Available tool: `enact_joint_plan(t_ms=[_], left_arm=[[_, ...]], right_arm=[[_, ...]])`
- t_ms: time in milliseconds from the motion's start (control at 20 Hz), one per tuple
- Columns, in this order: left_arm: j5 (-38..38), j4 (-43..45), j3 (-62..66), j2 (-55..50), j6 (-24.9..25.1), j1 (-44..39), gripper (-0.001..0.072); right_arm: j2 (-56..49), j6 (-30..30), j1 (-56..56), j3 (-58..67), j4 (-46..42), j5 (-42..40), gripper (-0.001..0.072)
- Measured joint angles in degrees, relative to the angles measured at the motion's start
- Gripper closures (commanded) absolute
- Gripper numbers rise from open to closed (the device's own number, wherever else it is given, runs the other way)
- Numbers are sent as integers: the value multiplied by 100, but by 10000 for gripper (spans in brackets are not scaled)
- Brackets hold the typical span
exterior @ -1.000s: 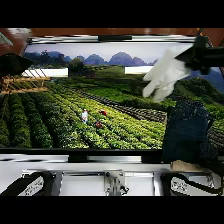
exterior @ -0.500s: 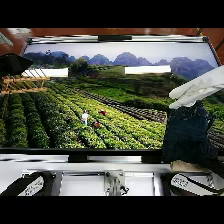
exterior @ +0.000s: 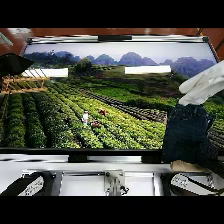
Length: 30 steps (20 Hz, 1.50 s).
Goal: Fold the shirts.
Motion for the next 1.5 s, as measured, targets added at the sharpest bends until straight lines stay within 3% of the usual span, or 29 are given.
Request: enact_joint_plan(t_ms=[200,400,600,900,1300,1500], left_arm=[[0,-2,0,0,0,0,675],[-2,-2,0,22,31,0,675],[-2,-2,0,33,79,0,675],[-2,-2,0,33,129,-22,675],[0,0,0,33,168,-57,675],[0,-2,0,33,170,-57,675]], right_arm=[[0,79,-7,-2,-31,-9,640],[46,223,-7,-254,-872,828,640],[551,404,-11,-1143,-1716,1523,640],[1692,772,-13,-2990,-2664,1867,640],[2844,1123,-11,-5464,-3051,1600,641],[3038,1484,-17,-5672,-2380,785,640]])
